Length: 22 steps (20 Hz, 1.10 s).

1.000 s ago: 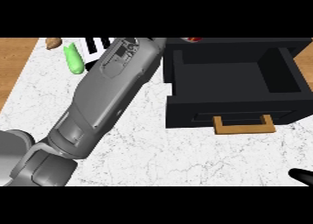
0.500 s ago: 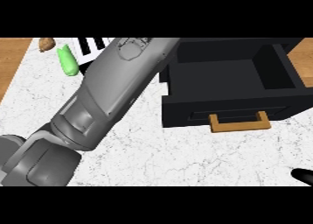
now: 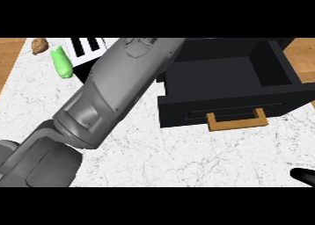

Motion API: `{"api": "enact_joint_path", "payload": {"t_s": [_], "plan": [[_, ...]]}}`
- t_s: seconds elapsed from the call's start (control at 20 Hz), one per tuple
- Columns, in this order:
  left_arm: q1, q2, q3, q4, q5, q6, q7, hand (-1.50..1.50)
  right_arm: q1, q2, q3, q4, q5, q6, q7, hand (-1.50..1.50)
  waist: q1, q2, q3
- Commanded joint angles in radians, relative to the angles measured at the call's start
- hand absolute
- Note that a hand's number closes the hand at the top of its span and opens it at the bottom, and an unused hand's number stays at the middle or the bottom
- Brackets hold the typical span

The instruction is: Pick up the can, place it into the drawer and close the drawer

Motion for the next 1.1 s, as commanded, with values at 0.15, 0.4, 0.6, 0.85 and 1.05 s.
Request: {"api": "enact_joint_path", "payload": {"t_s": [0.15,0.4,0.6,0.85,1.05], "plan": [[-0.031,0.000,-0.066,0.030,0.051,0.107,0.002,-1.50,-0.035,-0.013,0.005,0.038,0.005,0.004,-0.005,-1.50,-0.017,0.001,0.001],[-0.049,0.000,-0.043,0.060,0.078,0.098,-0.037,-1.50,-0.048,-0.077,0.019,0.004,0.071,0.039,-0.021,-1.50,-0.015,0.005,0.000],[-0.024,0.000,-0.035,0.054,0.118,0.105,-0.081,-1.50,-0.123,-0.127,0.051,0.072,0.161,0.057,-0.084,-1.50,-0.012,0.014,0.000],[-0.018,0.000,-0.011,0.033,0.175,0.103,-0.104,-1.50,-0.123,-0.166,0.140,0.096,0.322,0.076,-0.139,-1.50,0.005,0.008,-0.001],[-0.068,0.000,0.009,0.063,0.195,0.112,-0.091,-1.50,-0.216,-0.213,0.196,0.186,0.471,0.056,-0.166,-1.50,0.025,0.012,-0.001]]}}
